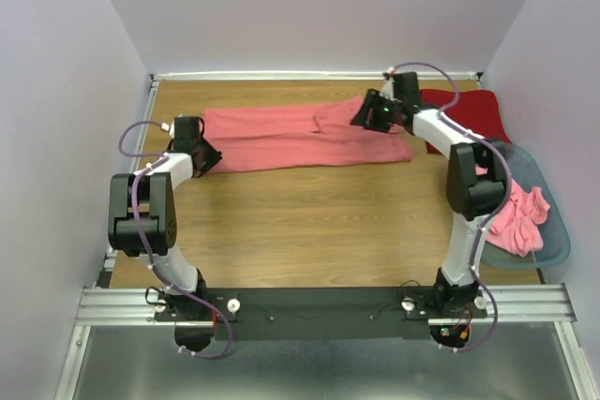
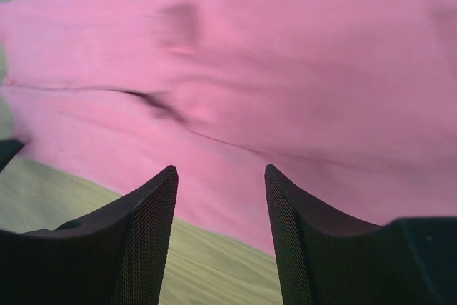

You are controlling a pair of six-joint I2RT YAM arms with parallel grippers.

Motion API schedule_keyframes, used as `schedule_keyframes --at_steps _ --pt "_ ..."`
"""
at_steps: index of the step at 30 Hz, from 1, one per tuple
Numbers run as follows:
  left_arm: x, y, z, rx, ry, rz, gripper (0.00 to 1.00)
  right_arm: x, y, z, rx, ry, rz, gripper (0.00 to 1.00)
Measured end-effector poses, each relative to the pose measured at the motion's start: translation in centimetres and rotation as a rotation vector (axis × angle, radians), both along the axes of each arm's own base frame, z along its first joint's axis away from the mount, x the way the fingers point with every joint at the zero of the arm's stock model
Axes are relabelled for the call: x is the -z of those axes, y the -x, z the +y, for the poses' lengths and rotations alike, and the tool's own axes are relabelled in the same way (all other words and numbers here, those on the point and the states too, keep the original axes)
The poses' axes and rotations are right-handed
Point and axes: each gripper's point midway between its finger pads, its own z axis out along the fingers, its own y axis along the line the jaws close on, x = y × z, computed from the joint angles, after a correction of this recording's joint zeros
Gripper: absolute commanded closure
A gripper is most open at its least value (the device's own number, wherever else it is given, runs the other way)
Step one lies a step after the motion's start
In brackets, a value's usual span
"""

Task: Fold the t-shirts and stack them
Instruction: Fold the tshirt

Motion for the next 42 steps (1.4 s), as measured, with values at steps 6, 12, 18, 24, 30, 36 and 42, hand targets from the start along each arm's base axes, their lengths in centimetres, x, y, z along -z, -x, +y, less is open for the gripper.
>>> schedule_keyframes --at_steps 6,12,18,24,30,36,42 --pt "2.7 3.1 1.7 -0.057 0.032 0.065 0.80 6.2 3.7 -8.6 0.165 0.008 0.154 0.43" --pt "2.7 3.6 3.3 -0.099 0.038 0.067 0.83 7.3 5.5 -12.5 0.279 -0.070 0.187 0.52" --pt "2.8 3.8 3.9 -0.115 0.039 0.074 0.84 7.6 6.7 -16.4 0.440 -0.118 0.207 0.54" --pt "2.6 4.7 4.0 -0.121 0.041 0.088 0.71 7.5 6.8 -16.9 0.450 -0.112 0.196 0.54" --pt "-0.7 6.9 3.9 -0.129 0.034 0.051 0.33 6.3 7.4 -15.4 0.407 -0.023 0.166 0.53" --pt "-6.3 5.5 3.4 -0.094 -0.071 -0.075 0.27 3.1 7.0 -11.5 0.332 0.130 0.080 0.53" --pt "-10.2 -3.9 -0.4 0.064 -0.209 -0.163 0.37 2.9 6.8 -9.0 0.299 0.211 0.074 0.54"
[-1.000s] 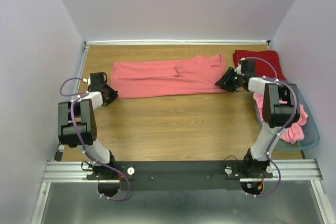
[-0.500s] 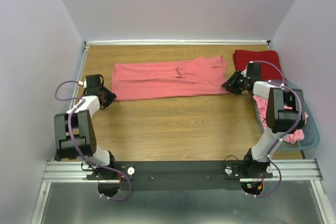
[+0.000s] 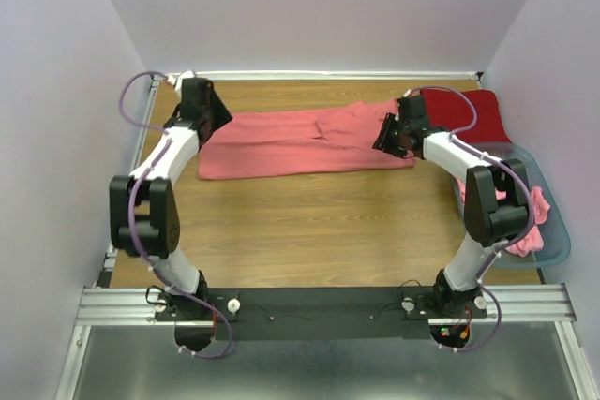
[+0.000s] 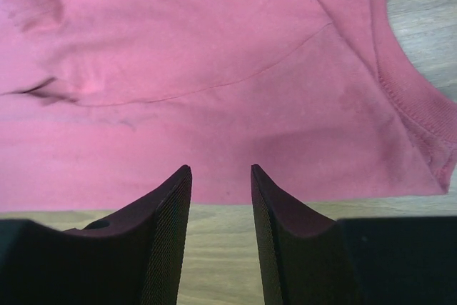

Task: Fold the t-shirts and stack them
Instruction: Fold the tshirt

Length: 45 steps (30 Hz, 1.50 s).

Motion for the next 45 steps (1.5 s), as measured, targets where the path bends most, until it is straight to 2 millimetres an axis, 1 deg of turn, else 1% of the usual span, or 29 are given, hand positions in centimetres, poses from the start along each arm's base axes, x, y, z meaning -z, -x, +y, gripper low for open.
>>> schedule_keyframes --at_steps 1,3,5,6,7,10,11,12,15,17,18,19,21,22,25,28,29,30,31,34,36,40,41,43,44,45 --pt "0.3 -0.9 -0.5 0.012 -0.009 0.002 0.37 0.2 0.0 0.1 0.000 0.006 0.004 0.54" --pt "1.3 -3.3 -1.6 0.050 -0.043 0.027 0.40 0.8 0.0 -0.2 0.015 0.035 0.024 0.54" --pt "2.8 -5.5 -2.2 0.072 -0.066 0.057 0.41 1.9 -0.1 -0.1 0.019 0.060 0.054 0.56" --pt "3.4 -6.2 -2.3 0.076 -0.070 0.065 0.42 2.3 -0.1 -0.2 0.021 0.068 0.066 0.56" --pt "4.5 -6.8 -2.3 0.079 -0.078 0.088 0.42 2.8 -0.1 -0.2 0.024 0.076 0.080 0.56" --pt "6.8 -7.8 -2.1 0.079 -0.098 0.144 0.42 4.0 0.2 -0.3 0.028 0.088 0.118 0.56" --pt "7.5 -7.8 -2.1 0.078 -0.101 0.159 0.43 4.4 0.4 -0.3 0.030 0.092 0.131 0.56" --pt "8.6 -7.5 -2.0 0.075 -0.107 0.193 0.43 4.6 0.5 -0.3 0.031 0.095 0.138 0.56" --pt "10.3 -6.6 -1.7 0.069 -0.116 0.254 0.43 5.0 0.4 -0.5 0.038 0.110 0.153 0.56" --pt "11.3 -5.5 -1.5 0.064 -0.120 0.300 0.44 5.0 -0.1 -0.6 0.046 0.121 0.153 0.56" --pt "11.8 -4.9 -1.4 0.058 -0.118 0.320 0.47 5.1 -0.5 -0.7 0.052 0.130 0.150 0.56" --pt "12.4 -4.4 -1.4 0.055 -0.118 0.338 0.47 5.1 -1.0 -0.7 0.057 0.137 0.145 0.56" --pt "12.6 -3.7 -1.2 0.042 -0.117 0.341 0.47 5.0 -2.1 -0.7 0.062 0.145 0.135 0.56" --pt "12.6 -3.0 -1.1 0.039 -0.115 0.347 0.47 5.2 -2.5 -0.8 0.064 0.146 0.133 0.56" --pt "12.7 -0.6 -1.2 0.038 -0.097 0.363 0.47 5.2 -4.6 -1.1 0.075 0.144 0.119 0.55" --pt "12.8 2.1 -1.8 0.054 -0.052 0.367 0.48 4.9 -8.2 -1.9 0.082 0.130 0.086 0.53" --pt "12.8 3.5 -2.3 0.064 -0.029 0.374 0.48 5.0 -9.6 -2.0 0.082 0.123 0.076 0.52" --pt "12.8 4.4 -2.7 0.073 -0.014 0.375 0.48 4.8 -11.0 -2.1 0.076 0.115 0.062 0.51" --pt "12.8 5.5 -3.3 0.087 0.008 0.379 0.48 4.8 -11.9 -2.1 0.070 0.111 0.056 0.51" --pt "12.9 9.0 -6.6 0.157 0.064 0.387 0.48 4.4 -16.8 -1.8 0.028 0.079 -0.003 0.49" --pt "12.9 11.7 -9.7 0.222 0.108 0.385 0.48 4.4 -18.9 -1.2 -0.005 0.058 -0.037 0.47" --pt "12.8 15.9 -15.4 0.330 0.206 0.381 0.47 4.1 -21.5 0.0 -0.076 0.008 -0.095 0.44" --pt "12.8 17.4 -17.4 0.366 0.247 0.388 0.47 4.0 -22.1 0.4 -0.100 -0.010 -0.110 0.44" --pt "12.7 19.8 -20.3 0.426 0.302 0.410 0.44 3.8 -22.6 0.9 -0.129 -0.028 -0.128 0.43" --pt "12.6 21.2 -21.9 0.457 0.331 0.427 0.43 3.7 -22.6 1.1 -0.144 -0.037 -0.132 0.42" --pt "12.5 22.4 -23.1 0.480 0.353 0.444 0.40 3.7 -22.5 1.3 -0.155 -0.043 -0.131 0.41"
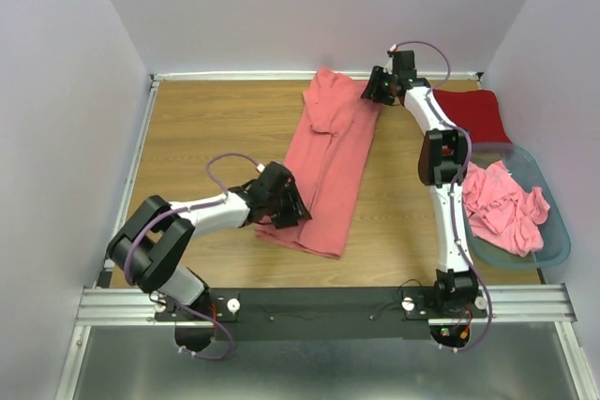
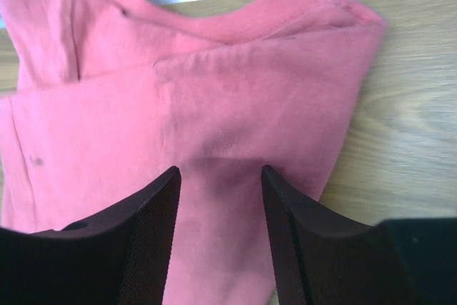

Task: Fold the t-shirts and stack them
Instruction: Fold the tshirt

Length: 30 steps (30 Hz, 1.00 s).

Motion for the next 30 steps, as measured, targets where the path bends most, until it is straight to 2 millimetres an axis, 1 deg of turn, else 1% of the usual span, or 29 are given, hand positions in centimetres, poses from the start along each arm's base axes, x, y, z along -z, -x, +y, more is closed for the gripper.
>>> schedule_keyframes --at_steps 2,3,4,5,6,7,8,9,10,11,12,13,14,15,16,17,18,19,21,22,23,24,25,27,30 --pt "-0.2 2.2 -1.4 0.027 0.023 0.035 0.37 -0.1 0.3 0.3 -0.020 -0.005 0.004 0.40" --pt "-0.4 3.4 -1.7 0.036 0.028 0.056 0.34 0.0 0.8 0.5 -0.031 -0.001 0.012 0.40" --pt "-0.7 4.5 -1.5 0.033 0.026 0.080 0.32 0.0 1.4 0.6 -0.038 0.005 0.025 0.40" --pt "-1.1 5.2 -1.2 0.028 0.019 0.092 0.30 -0.4 2.4 0.7 -0.047 0.016 0.037 0.39" --pt "-1.9 5.5 -0.9 0.020 0.018 0.083 0.29 -0.6 3.2 0.8 -0.054 0.024 0.054 0.39" --pt "-2.5 5.6 -0.6 0.009 0.015 0.076 0.28 -1.1 4.9 1.0 -0.063 0.043 0.079 0.39" --pt "-4.1 5.2 -0.2 -0.010 0.014 0.040 0.29 -1.5 6.0 1.2 -0.070 0.054 0.093 0.39" --pt "-5.0 4.8 0.1 -0.018 0.011 0.013 0.31 -2.4 7.0 1.5 -0.075 0.064 0.095 0.39" --pt "-6.4 4.1 0.4 -0.031 0.011 -0.028 0.34 -3.7 8.5 2.1 -0.086 0.074 0.097 0.39" --pt "-7.7 3.3 0.9 -0.042 0.011 -0.071 0.42 -4.5 9.9 2.5 -0.093 0.082 0.104 0.40" --pt "-8.4 2.7 1.4 -0.054 0.010 -0.099 0.46 -6.3 12.0 3.3 -0.105 0.091 0.096 0.41" --pt "-9.0 1.8 2.1 -0.072 0.007 -0.130 0.50 -7.8 13.6 4.0 -0.113 0.091 0.080 0.42" --pt "-9.3 1.0 3.1 -0.094 -0.008 -0.160 0.53 -9.2 16.1 4.9 -0.129 0.088 0.078 0.48" --pt "-9.3 0.4 4.0 -0.109 -0.027 -0.172 0.59 -10.2 18.1 5.7 -0.143 0.083 0.075 0.51" --pt "-8.9 -0.3 5.3 -0.127 -0.057 -0.184 0.60 -11.3 20.0 6.7 -0.153 0.071 0.068 0.54" --pt "-8.4 -0.7 6.1 -0.130 -0.081 -0.189 0.60 -12.3 22.0 7.7 -0.169 0.057 0.061 0.57" --pt "-7.7 -0.9 7.0 -0.128 -0.112 -0.186 0.61 -12.9 24.8 9.0 -0.191 0.038 0.057 0.63" --pt "-6.7 -1.2 7.9 -0.124 -0.148 -0.177 0.61 -12.8 26.7 9.7 -0.205 0.029 0.069 0.65" --pt "-5.4 -1.1 8.6 -0.093 -0.194 -0.162 0.63 -11.9 32.3 12.0 -0.267 0.007 0.126 0.70" --pt "-5.0 -1.0 8.6 -0.075 -0.205 -0.159 0.63 -10.8 34.7 13.0 -0.295 0.000 0.165 0.72" --pt "-4.3 -0.7 8.6 -0.052 -0.214 -0.151 0.64 -10.0 36.3 13.6 -0.310 -0.002 0.195 0.74" --pt "-3.6 -0.3 8.7 -0.030 -0.220 -0.142 0.64 -8.3 38.9 14.0 -0.325 0.004 0.254 0.76" --pt "-3.1 0.2 8.8 -0.014 -0.223 -0.133 0.64 -7.2 40.8 14.5 -0.339 0.005 0.296 0.76" --pt "-2.0 1.2 9.0 0.018 -0.225 -0.111 0.65 -4.5 44.9 14.7 -0.359 0.023 0.388 0.80" --pt "-0.7 2.5 9.3 0.050 -0.229 -0.084 0.65 -2.0 48.7 14.1 -0.358 0.044 0.480 0.80"
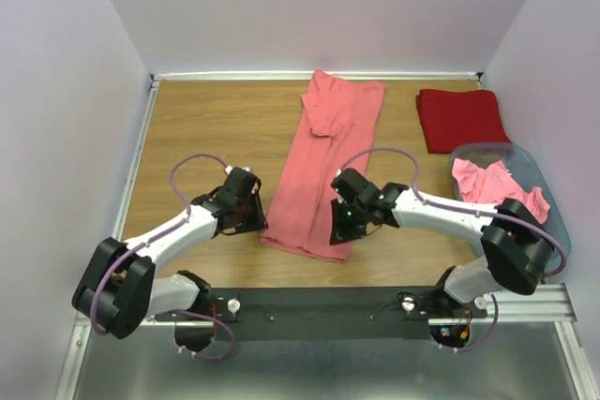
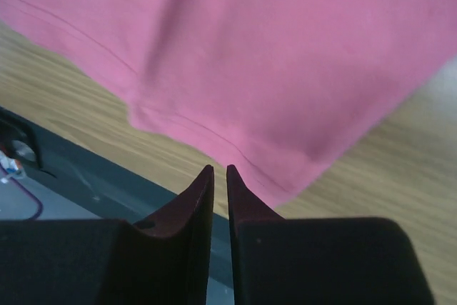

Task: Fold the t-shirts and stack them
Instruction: Fold the tshirt

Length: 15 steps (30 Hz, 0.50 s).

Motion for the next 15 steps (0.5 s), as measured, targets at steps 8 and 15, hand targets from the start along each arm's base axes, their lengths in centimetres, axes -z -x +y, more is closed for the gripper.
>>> schedule_keyframes --at_steps 8,15 --pt "1.3 2.2 -1.6 0.083 0.031 0.015 0.66 3.8 3.8 -3.0 0.074 0.060 0.107 0.81" --pt "1.3 3.7 -3.6 0.118 0.065 0.039 0.67 4.4 5.0 -4.2 0.143 0.051 0.140 0.82"
